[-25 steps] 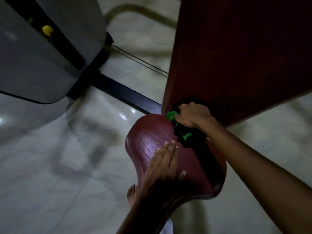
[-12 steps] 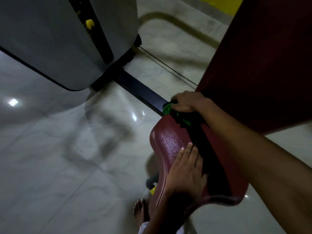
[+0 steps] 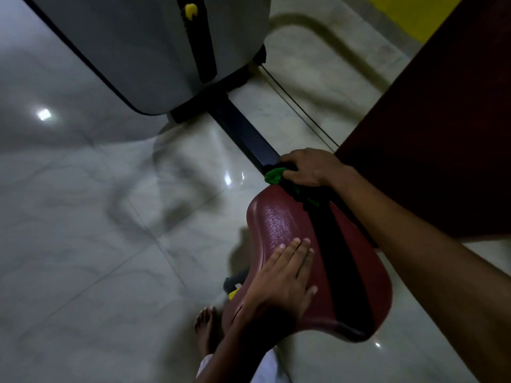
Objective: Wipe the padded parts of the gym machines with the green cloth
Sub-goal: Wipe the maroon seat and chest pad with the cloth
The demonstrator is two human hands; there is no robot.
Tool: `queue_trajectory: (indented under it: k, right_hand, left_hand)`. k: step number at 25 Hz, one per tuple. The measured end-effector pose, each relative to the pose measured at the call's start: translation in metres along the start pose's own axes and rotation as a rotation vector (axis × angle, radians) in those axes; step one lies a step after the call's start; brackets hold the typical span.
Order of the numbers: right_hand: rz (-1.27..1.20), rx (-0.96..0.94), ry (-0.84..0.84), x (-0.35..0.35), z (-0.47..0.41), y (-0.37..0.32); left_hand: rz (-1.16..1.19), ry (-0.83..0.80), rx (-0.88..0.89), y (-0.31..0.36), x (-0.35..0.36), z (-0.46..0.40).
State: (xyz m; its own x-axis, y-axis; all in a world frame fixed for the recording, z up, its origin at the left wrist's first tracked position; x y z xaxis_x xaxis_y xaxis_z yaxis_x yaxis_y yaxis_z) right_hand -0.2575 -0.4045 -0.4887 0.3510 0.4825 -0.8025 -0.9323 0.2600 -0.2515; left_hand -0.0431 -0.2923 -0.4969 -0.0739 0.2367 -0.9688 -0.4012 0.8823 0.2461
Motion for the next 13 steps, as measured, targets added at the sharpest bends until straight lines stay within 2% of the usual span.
queue_trajectory:
  k: [2, 6, 10, 13]
  right_hand:
    - [0.002, -0.014, -0.003, -0.001, 0.003, 0.002]
    - [0.130, 0.076, -0.041, -0.006, -0.005, -0.017]
    - [0.289, -0.150, -0.113, -0.010, -0.019, -0.056]
    - [0.276, -0.046, -0.160, -0.012, -0.023, -0.046]
  left_hand:
    - [0.014, 0.022, -0.016, 0.002, 0.001, 0.007]
    - [-0.027, 0.000, -0.065, 0.008, 0.004, 0.014]
    - [0.009, -0.028, -0.132, 0.018, 0.004, 0.016]
    - [0.036, -0.023, -0.146, 0.021, 0.003, 0.015]
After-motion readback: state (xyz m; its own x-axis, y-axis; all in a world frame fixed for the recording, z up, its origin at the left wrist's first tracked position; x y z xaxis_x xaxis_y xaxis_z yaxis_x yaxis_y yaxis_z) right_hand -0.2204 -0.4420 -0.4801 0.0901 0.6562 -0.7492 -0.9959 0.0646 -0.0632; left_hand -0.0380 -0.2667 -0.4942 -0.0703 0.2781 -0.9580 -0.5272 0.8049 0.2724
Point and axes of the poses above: each hand's wrist, its own z-axis away from the middle knuckle, its own x-axis out of the palm, y = z × x, the point moved 1 cm from there along -z, towards the middle knuckle, and after that the axes turned 1 degree about -y, right-handed, at the moved point
